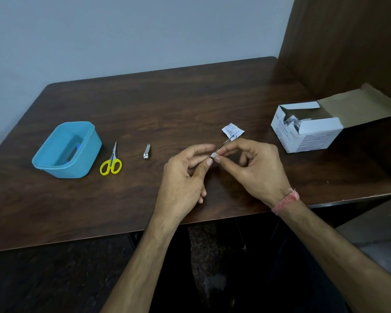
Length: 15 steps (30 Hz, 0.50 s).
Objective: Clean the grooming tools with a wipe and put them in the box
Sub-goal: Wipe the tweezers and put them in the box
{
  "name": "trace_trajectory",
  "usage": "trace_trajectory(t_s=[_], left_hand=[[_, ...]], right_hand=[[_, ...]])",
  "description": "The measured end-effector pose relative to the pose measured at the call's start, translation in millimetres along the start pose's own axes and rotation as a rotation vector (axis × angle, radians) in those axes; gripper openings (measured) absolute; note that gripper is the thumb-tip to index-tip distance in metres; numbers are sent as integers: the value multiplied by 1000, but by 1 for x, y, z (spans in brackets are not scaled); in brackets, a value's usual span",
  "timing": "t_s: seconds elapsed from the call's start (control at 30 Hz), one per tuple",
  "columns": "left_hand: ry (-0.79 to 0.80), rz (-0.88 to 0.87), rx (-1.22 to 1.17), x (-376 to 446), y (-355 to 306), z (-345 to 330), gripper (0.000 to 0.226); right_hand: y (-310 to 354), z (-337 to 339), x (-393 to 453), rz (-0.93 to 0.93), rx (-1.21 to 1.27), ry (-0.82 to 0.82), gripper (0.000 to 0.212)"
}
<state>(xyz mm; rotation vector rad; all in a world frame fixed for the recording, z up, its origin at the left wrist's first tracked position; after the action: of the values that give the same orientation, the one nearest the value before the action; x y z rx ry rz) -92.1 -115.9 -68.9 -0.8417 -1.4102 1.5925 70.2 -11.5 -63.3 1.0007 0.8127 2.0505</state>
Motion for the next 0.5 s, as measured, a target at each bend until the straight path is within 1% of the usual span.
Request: trace_trajectory(t_s=[0.1, 0.23, 0.37, 0.5], left_hand=[[22, -11, 32, -1, -1, -1, 33], [13, -5, 59, 1, 0, -2, 34], [23, -2, 78, 1, 2, -2, 32], [21, 5, 81, 1, 2, -3, 30]], right_hand=[[0, -1, -1, 4, -14, 3, 10], [-3, 2, 1, -34, -22, -64, 9], [1, 0, -1, -3, -11, 5, 9], [-4, 4, 1, -52, -5, -80, 8]])
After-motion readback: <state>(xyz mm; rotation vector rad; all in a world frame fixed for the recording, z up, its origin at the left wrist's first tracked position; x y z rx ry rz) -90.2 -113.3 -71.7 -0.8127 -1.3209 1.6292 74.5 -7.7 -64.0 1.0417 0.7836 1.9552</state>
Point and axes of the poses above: each hand's wrist, its own x-axis towards the middle knuckle, its own z-axis out of the back of the hand, y = z × x, the point moved 4 cm from there along x, towards the middle knuckle, and after that the axes turned 6 degrees about -x, right-handed, at the moved point
